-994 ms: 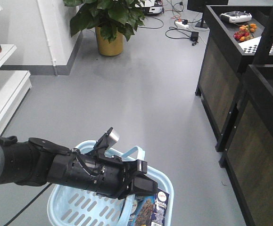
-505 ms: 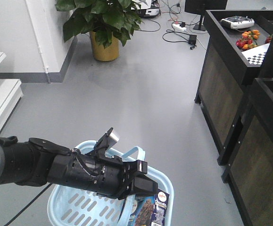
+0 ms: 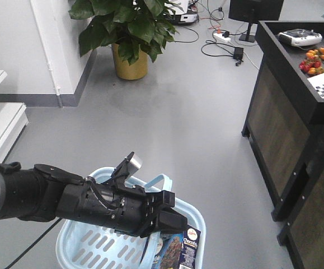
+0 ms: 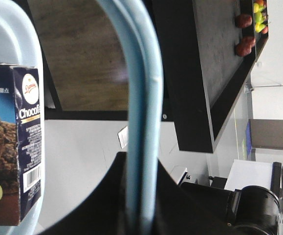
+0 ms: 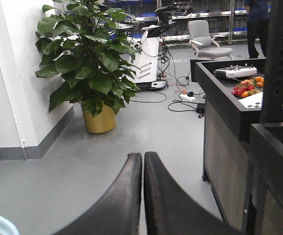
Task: Left arm holds basket, right arm returns cookies
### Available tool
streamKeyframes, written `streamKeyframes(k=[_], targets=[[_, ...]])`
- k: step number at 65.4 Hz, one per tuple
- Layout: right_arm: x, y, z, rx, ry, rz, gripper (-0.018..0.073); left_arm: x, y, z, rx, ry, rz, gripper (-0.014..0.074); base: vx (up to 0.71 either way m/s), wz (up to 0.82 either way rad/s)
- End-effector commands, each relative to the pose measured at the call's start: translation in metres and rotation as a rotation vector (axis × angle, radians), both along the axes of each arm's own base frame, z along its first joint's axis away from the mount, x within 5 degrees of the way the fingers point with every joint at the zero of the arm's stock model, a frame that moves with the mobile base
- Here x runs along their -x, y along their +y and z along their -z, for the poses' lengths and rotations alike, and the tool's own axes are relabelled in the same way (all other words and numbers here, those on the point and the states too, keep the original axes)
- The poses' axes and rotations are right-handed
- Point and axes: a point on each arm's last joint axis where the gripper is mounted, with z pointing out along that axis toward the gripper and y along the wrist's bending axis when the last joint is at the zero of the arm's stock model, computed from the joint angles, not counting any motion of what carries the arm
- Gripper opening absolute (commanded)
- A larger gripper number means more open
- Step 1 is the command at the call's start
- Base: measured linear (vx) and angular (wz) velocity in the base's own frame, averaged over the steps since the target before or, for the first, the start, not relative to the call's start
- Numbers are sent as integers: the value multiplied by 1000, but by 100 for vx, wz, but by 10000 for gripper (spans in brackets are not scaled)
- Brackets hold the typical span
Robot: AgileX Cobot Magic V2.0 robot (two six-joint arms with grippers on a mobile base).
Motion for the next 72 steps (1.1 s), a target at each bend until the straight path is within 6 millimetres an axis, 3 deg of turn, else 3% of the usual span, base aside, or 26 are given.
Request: streamKeyframes(k=[1, 72], targets=[[1, 0, -8, 11, -88, -3, -9, 1, -5, -27, 106, -33, 10, -6, 28, 9], [1, 0, -8, 11, -88, -3, -9, 1, -5, -27, 106, -33, 10, -6, 29, 8]])
